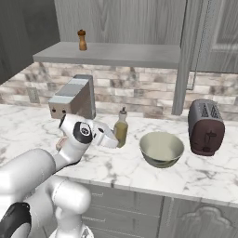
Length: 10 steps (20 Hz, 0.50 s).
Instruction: Retrieve the bottle and the shaker from the cabinet and place them next to the mixing bowl on the counter. Then add garlic from the fridge to the mixing bowl.
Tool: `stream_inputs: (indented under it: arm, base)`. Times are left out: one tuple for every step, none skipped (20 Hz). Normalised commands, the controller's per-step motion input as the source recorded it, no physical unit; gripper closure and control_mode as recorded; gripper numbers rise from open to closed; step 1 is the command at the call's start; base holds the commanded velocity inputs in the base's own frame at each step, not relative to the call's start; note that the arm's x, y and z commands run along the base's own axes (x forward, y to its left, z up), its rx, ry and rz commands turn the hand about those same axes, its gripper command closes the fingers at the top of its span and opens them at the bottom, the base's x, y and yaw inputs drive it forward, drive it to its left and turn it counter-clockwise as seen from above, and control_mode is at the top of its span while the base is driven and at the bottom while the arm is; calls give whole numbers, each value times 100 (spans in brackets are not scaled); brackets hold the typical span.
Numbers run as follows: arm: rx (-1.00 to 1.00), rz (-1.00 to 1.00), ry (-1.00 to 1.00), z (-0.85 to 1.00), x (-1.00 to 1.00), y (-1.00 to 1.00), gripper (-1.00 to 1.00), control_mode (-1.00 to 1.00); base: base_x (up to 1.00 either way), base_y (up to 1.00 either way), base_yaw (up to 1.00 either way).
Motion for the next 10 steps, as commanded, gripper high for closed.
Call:
stream_inputs:
  arm:
    - [0, -6, 0, 0, 0, -19, 100, -100]
    - [0, -6, 0, 0, 0, -14, 100, -100]
    - [0, -6, 0, 0, 0, -5, 100, -100]
    - [0, -7, 0, -8, 0, -1, 100, -100]
    - [0, -7, 0, -11, 0, -1, 100, -100]
    - [0, -7, 0, -10, 0, -2, 100, -100]
    - [-1, -7, 0, -11, 0, -4, 100, -100]
    - [-2, -7, 0, -22, 0, -9, 100, -100]
    - [-6, -9, 0, -44, 0, -17, 100, -100]
    - [-8, -9, 0, -49, 0, -16, 100, -100]
  base:
    - [0, 0, 0]
    - [0, 0, 0]
    - [0, 0, 0]
    - [0, 0, 0]
    - [0, 0, 0]
    - [0, 0, 0]
    - [0, 0, 0]
    - [0, 0, 0]
    - [0, 0, 0]
    - [0, 0, 0]
